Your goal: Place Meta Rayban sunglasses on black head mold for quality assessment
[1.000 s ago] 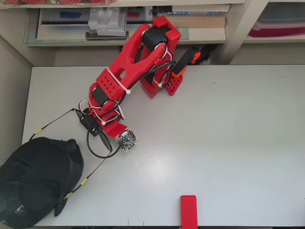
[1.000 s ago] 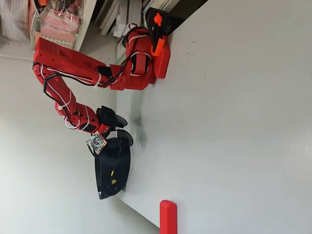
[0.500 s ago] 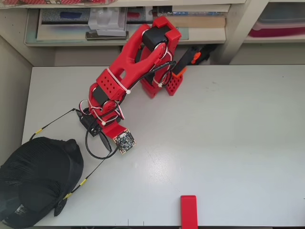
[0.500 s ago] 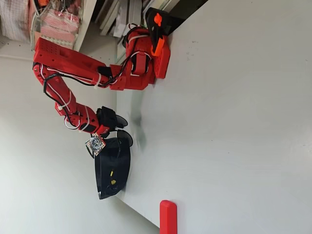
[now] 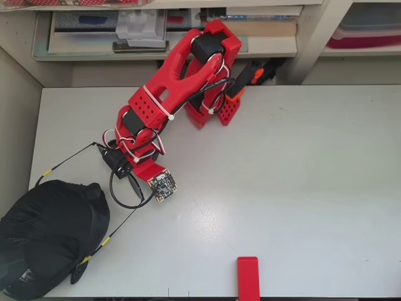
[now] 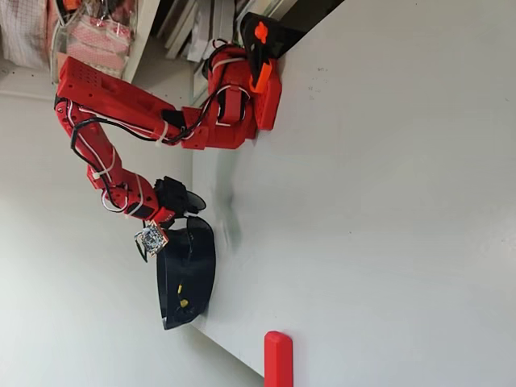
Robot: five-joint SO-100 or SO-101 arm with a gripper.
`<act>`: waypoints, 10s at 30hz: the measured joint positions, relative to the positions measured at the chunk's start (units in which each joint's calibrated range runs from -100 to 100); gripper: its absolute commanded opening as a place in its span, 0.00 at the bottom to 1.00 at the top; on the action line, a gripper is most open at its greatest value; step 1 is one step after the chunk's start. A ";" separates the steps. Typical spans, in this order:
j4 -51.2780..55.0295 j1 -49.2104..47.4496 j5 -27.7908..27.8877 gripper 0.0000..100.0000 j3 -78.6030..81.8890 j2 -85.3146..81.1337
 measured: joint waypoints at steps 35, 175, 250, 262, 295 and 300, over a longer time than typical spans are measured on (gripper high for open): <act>0.00 0.74 1.47 0.00 -12.36 10.42; 20.14 1.06 -48.56 0.82 -39.42 26.39; 42.66 6.23 -47.65 0.82 -64.50 35.80; 43.67 6.12 -47.53 0.82 -69.19 36.22; 45.96 6.02 -45.82 0.82 -80.47 45.38; 45.96 6.02 -45.82 0.81 -80.47 45.38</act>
